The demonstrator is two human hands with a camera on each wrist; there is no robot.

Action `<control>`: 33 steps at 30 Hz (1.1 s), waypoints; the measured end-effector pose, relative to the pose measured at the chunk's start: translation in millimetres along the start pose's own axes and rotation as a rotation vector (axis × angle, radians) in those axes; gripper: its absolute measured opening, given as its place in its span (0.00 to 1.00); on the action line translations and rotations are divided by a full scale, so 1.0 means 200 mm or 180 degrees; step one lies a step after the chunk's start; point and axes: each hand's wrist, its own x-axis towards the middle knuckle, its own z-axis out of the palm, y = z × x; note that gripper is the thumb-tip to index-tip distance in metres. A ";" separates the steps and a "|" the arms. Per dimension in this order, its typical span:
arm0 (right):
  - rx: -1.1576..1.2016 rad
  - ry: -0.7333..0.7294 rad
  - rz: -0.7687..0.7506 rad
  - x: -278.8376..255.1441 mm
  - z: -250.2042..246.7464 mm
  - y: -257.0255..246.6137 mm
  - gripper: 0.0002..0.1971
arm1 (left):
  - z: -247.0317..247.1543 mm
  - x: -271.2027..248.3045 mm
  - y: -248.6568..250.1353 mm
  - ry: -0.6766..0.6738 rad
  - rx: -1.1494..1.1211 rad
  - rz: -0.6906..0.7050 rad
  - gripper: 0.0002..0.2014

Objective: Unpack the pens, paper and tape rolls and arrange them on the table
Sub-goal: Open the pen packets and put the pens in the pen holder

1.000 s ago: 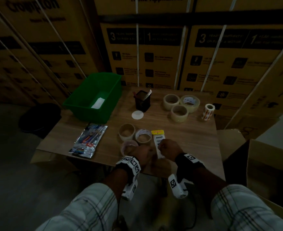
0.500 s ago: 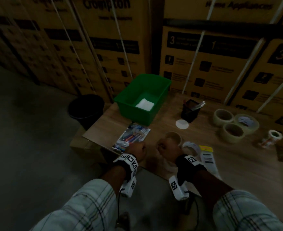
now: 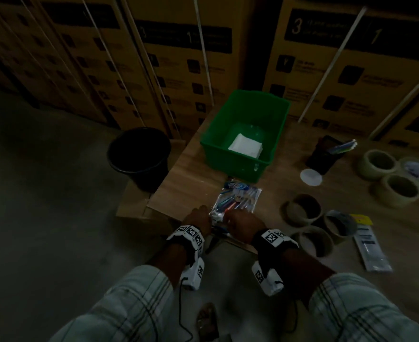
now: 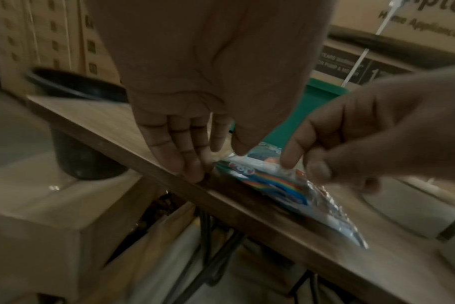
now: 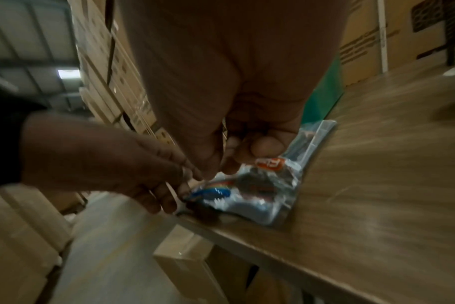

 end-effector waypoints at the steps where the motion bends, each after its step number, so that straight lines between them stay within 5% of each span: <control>1: -0.0028 -0.0041 0.0033 0.00 0.01 -0.01 0.11 | 0.00 0.02 0.00 -0.0072 -0.0153 -0.0003 0.19; 9: -0.0239 0.0046 0.0083 -0.05 -0.06 0.01 0.24 | -0.02 0.06 0.11 -0.0207 -0.1502 -0.0032 0.22; 12: -0.0499 0.0342 0.0007 -0.09 -0.10 0.02 0.34 | -0.10 0.04 0.21 -0.0020 -0.1655 0.0008 0.13; 17: -0.0490 0.0746 0.0009 -0.16 -0.21 0.03 0.16 | -0.20 -0.04 0.38 0.0034 -0.2017 0.0120 0.05; 20: -0.0260 0.1012 0.0009 -0.22 -0.34 0.05 0.13 | -0.25 -0.09 0.48 0.0327 -0.2462 0.0289 0.06; 24: 0.0028 0.1345 0.0174 -0.32 -0.55 0.10 0.10 | -0.30 -0.16 0.60 0.0743 -0.2568 0.0735 0.14; 26: 0.0120 0.1499 0.0196 -0.38 -0.62 0.14 0.09 | -0.26 -0.19 0.64 0.0891 -0.1914 0.1018 0.23; 30: 0.0628 0.1620 0.0170 -0.49 -0.68 0.21 0.11 | -0.11 -0.31 0.75 0.0806 0.0045 0.1375 0.61; 33: 0.1005 0.1602 0.0055 -0.58 -0.70 0.27 0.13 | -0.01 -0.38 0.85 0.0904 0.0203 0.1513 0.69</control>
